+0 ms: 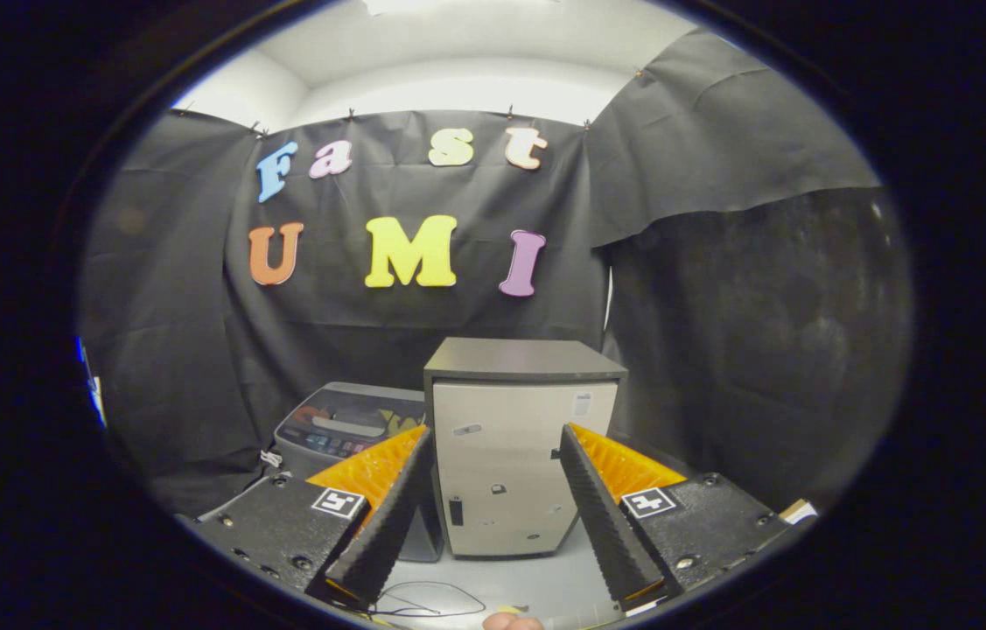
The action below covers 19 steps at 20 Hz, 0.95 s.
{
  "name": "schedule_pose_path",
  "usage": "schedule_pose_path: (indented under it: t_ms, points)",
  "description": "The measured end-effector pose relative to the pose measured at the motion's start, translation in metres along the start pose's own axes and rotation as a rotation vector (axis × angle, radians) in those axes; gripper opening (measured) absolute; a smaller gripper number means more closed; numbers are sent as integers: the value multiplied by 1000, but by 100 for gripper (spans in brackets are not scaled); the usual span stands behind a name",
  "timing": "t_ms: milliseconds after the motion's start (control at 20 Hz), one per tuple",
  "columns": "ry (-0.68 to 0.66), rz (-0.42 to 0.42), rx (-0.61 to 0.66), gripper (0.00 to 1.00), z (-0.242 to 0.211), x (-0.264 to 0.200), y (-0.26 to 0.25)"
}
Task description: Put the clothes into the washing machine and then close the washing machine lid.
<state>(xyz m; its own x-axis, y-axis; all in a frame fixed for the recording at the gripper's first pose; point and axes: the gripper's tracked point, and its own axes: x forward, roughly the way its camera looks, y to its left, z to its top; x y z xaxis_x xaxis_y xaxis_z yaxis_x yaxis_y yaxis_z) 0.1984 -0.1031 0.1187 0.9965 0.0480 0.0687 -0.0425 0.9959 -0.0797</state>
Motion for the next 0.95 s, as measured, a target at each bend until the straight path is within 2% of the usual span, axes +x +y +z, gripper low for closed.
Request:
schedule_pose_path:
  t_ms: [950]
  points:
    - [27, 4, -8, 92, -3, 7, 0]
